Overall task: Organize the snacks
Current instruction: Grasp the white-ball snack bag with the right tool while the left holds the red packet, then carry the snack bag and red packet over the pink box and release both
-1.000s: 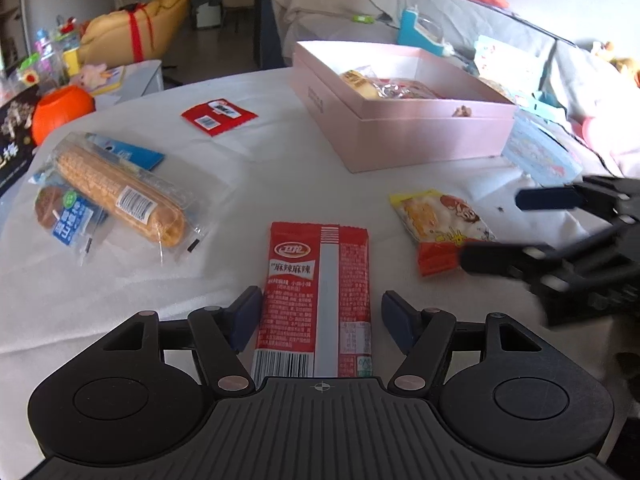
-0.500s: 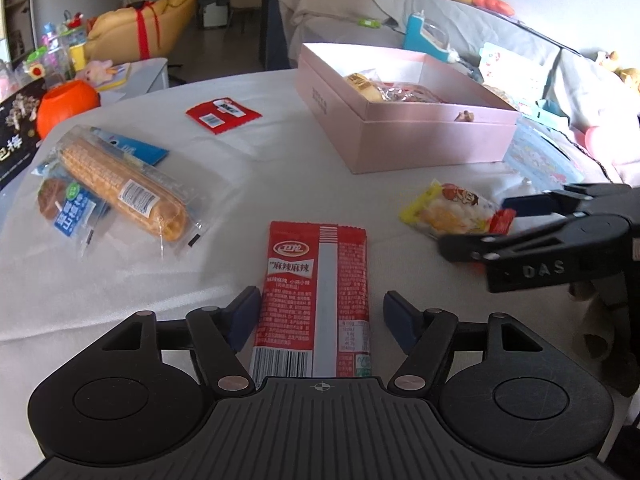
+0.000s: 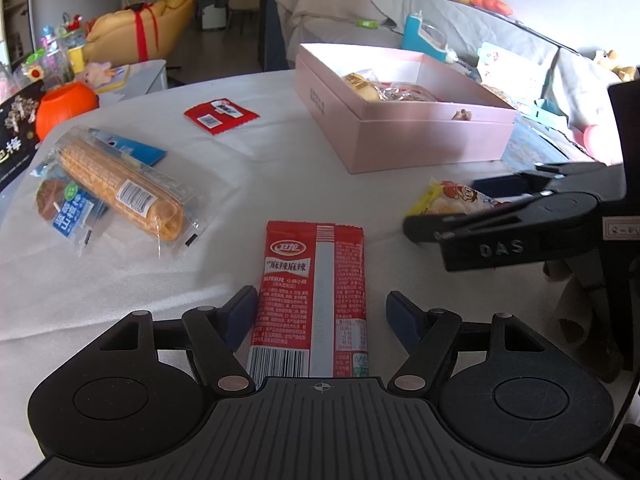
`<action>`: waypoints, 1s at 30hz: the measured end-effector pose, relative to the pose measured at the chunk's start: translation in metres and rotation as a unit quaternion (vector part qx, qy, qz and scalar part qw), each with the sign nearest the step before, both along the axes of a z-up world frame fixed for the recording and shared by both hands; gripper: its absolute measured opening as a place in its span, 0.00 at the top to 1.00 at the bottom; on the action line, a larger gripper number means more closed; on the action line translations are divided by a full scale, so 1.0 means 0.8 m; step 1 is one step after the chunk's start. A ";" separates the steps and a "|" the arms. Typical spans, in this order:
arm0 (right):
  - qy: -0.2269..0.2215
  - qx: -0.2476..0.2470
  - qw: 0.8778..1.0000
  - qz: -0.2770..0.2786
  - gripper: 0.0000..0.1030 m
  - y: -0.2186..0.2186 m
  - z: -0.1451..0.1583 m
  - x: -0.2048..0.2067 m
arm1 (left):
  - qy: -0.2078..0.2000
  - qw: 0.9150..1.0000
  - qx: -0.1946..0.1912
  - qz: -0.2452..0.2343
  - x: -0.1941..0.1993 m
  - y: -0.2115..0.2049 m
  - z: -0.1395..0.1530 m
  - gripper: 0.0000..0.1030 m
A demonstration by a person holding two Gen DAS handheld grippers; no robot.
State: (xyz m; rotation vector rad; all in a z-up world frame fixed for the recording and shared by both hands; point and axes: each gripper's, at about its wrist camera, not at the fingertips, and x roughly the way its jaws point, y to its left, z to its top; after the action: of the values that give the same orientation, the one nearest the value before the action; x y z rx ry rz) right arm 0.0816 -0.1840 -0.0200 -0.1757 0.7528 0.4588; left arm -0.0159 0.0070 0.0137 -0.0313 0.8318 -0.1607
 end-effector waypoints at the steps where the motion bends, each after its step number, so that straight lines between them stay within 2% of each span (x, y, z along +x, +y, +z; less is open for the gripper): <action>1: -0.002 -0.001 1.000 0.005 0.17 0.003 0.001 0.000 | 0.000 1.000 -0.001 -0.001 0.000 0.000 0.000 0.26; 3: -0.002 -0.002 1.000 0.020 0.37 0.007 0.008 -0.002 | 0.001 1.000 -0.002 -0.001 -0.001 0.001 0.001 0.26; 4: -0.003 -0.001 1.000 0.024 0.42 0.007 0.012 -0.004 | 0.002 1.000 -0.002 -0.001 -0.001 0.001 0.001 0.26; 6: -0.006 0.007 1.000 0.026 0.47 0.000 0.020 -0.010 | 0.001 1.000 -0.001 -0.001 -0.001 0.001 0.001 0.26; 11: -0.026 0.012 1.000 0.010 0.49 -0.025 0.037 -0.026 | 0.006 1.000 0.000 -0.002 -0.003 0.002 0.001 0.26; 16: -0.018 0.020 1.000 -0.006 0.50 -0.051 0.040 -0.032 | 0.009 1.000 -0.008 0.000 -0.006 0.005 0.002 0.29; 20: -0.013 0.038 0.999 -0.010 0.54 -0.065 0.046 -0.035 | 0.019 1.000 -0.016 0.003 0.007 0.006 0.005 0.29; 24: -0.032 0.048 0.998 -0.016 0.55 -0.070 0.061 -0.040 | 0.025 0.999 -0.030 0.009 0.029 0.011 0.005 0.29; 26: -0.039 0.053 0.998 -0.015 0.56 -0.071 0.067 -0.043 | 0.024 0.999 -0.025 0.006 0.033 0.010 0.006 0.34; 28: -0.043 0.051 0.998 -0.013 0.56 -0.071 0.069 -0.046 | 0.024 1.000 -0.015 0.008 0.034 0.010 0.008 0.44; 30: -0.047 0.048 0.998 -0.013 0.58 -0.071 0.069 -0.049 | 0.021 0.999 -0.037 0.004 0.029 0.014 0.009 0.47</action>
State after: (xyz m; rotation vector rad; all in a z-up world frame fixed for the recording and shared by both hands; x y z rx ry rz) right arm 0.0421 -0.2412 0.0353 -0.0971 0.6395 0.4574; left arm 0.0077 0.0184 0.0210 -0.1071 0.8682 -0.1838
